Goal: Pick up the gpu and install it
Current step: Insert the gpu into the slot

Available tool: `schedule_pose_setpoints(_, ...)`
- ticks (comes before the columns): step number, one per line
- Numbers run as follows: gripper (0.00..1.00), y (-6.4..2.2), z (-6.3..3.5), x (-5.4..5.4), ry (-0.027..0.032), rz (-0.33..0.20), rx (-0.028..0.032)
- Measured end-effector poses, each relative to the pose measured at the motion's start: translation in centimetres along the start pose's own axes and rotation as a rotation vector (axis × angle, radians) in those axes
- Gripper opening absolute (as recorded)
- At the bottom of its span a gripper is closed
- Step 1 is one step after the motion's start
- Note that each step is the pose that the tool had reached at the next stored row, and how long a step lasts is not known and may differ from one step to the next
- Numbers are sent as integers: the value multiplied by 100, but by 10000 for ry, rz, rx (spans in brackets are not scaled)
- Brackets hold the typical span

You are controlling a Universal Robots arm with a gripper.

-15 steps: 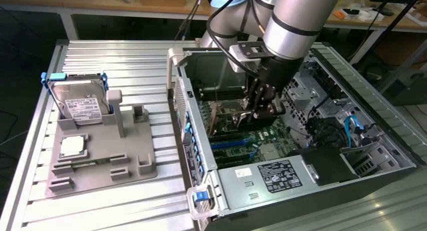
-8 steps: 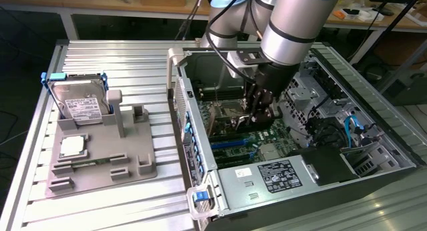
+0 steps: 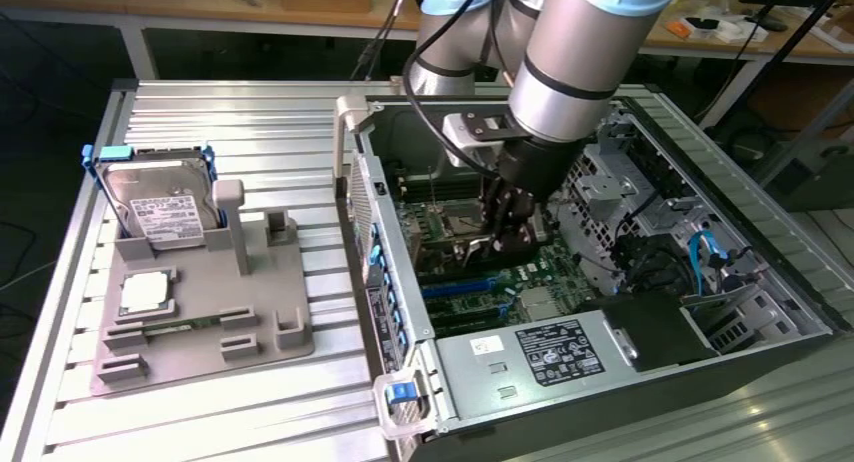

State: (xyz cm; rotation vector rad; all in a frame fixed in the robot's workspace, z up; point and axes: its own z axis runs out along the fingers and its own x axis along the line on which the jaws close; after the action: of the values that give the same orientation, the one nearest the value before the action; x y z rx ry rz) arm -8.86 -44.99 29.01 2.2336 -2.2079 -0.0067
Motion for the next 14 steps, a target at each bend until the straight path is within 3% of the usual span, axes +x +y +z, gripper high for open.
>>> schedule_pose_setpoints(14,27,92,36,30,0,-2,0)
